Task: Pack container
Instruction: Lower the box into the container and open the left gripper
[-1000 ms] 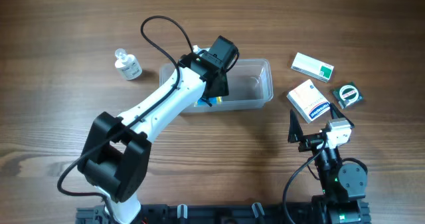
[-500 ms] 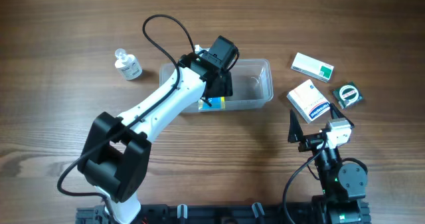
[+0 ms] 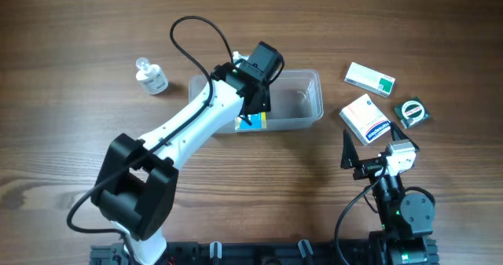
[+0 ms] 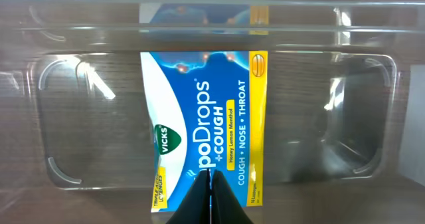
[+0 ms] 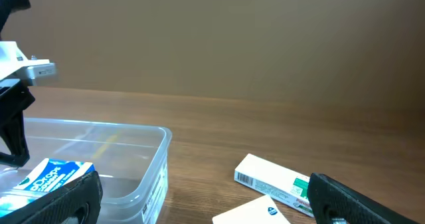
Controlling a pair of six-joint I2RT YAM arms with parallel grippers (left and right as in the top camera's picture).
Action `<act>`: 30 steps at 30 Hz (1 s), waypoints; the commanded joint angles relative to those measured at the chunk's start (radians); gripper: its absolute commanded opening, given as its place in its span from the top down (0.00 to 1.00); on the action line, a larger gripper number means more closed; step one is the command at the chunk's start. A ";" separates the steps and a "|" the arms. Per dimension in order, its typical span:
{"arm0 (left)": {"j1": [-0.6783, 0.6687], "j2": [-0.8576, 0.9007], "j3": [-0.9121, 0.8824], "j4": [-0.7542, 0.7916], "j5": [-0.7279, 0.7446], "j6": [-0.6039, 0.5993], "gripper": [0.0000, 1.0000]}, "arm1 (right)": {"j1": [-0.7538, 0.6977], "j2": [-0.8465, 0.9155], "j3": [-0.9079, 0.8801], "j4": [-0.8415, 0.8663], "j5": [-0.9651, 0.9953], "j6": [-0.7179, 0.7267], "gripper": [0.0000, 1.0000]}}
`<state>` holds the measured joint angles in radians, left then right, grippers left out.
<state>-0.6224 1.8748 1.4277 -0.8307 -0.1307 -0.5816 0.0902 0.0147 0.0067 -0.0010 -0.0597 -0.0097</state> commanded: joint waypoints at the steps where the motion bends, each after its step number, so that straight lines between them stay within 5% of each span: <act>1: 0.026 0.020 -0.006 -0.006 -0.021 -0.003 0.96 | -0.001 -0.005 -0.002 0.003 -0.009 -0.010 0.00; 30: 0.032 0.117 -0.085 0.116 -0.043 -0.002 0.96 | -0.001 -0.005 -0.002 0.003 -0.009 -0.010 0.00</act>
<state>-0.5926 1.9518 1.3510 -0.7132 -0.1570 -0.5816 0.0902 0.0147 0.0067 -0.0010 -0.0593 -0.0097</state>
